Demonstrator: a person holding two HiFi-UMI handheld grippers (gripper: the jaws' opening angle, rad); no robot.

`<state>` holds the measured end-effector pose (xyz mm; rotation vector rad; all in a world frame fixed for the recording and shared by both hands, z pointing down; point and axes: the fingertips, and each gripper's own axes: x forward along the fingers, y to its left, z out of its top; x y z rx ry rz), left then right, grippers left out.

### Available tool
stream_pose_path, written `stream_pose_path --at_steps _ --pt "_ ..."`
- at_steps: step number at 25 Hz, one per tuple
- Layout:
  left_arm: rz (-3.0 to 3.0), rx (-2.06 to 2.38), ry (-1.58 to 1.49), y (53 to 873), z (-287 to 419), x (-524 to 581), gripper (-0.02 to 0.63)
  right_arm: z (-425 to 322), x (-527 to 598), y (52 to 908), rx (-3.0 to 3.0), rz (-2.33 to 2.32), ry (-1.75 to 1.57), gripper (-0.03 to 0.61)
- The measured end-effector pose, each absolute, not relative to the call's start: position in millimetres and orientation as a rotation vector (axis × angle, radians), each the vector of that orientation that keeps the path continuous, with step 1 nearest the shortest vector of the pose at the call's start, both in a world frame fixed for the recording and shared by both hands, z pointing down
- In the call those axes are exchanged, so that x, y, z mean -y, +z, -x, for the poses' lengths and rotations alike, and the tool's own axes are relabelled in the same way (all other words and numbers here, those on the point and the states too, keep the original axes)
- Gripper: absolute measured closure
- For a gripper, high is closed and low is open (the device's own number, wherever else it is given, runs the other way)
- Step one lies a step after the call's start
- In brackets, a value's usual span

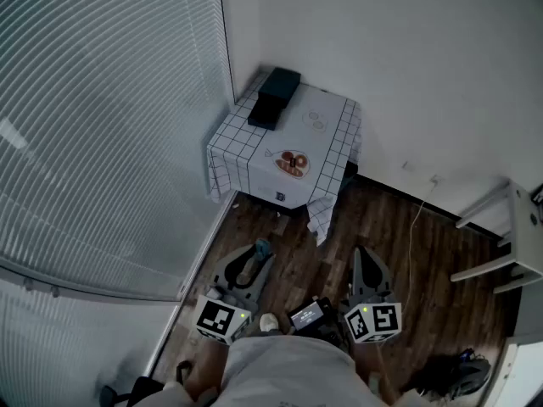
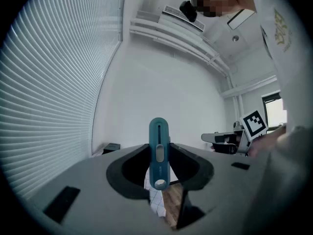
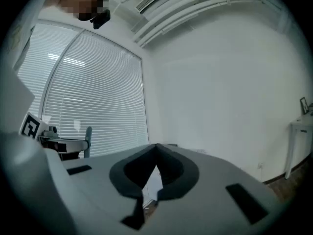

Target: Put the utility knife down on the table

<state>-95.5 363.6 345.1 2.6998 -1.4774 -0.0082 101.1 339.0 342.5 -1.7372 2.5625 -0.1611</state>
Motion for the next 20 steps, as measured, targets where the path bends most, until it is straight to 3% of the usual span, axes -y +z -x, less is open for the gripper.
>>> stream_pose_path --at_steps 20 --pt "-2.660 1.503 0.035 358 108 -369 0.482 -99 -353 353 -2.535 1.783 -0.168 0.571"
